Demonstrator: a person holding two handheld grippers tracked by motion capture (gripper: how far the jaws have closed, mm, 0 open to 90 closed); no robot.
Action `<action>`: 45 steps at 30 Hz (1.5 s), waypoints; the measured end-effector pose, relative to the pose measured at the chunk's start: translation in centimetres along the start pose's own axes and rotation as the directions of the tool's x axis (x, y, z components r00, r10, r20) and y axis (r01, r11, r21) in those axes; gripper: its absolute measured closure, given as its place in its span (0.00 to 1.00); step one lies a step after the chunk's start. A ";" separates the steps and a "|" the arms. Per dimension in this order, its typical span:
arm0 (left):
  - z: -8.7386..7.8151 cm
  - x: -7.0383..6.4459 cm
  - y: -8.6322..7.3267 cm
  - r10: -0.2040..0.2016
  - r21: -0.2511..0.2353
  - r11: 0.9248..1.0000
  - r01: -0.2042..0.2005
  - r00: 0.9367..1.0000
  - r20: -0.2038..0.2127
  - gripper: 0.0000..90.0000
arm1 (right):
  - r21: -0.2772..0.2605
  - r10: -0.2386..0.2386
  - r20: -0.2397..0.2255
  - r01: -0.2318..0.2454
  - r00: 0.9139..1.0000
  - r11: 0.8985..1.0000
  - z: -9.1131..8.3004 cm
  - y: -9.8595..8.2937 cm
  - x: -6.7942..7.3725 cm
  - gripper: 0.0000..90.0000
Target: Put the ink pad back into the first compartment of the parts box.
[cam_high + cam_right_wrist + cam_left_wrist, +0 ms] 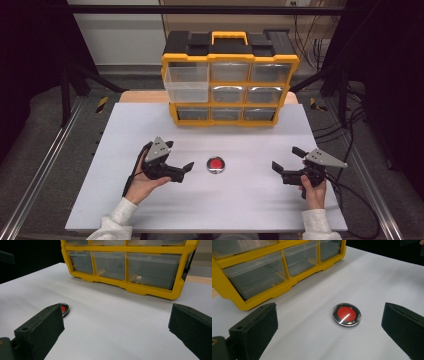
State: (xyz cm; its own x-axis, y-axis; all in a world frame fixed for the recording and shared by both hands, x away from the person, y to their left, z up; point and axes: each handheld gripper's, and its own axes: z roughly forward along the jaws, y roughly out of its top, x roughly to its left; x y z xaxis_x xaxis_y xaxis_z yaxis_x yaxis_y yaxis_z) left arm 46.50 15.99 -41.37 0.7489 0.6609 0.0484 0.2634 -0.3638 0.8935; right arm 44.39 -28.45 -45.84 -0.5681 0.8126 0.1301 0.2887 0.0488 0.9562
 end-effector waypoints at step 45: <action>9.3 -2.4 1.3 0.017 0.150 0.988 -0.031 0.996 0.093 0.01 | 0.002 -0.002 0.002 0.002 1.000 1.000 0.1 0.0 0.0 0.00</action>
State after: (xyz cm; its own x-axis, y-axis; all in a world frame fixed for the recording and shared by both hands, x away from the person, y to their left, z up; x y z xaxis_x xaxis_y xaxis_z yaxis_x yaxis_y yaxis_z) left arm 50.72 7.83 -44.54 0.8064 0.5910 0.0218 0.3286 -0.4784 0.8144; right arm 44.42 -28.40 -45.88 -0.5669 0.8138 0.1280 0.2891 0.0511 0.9559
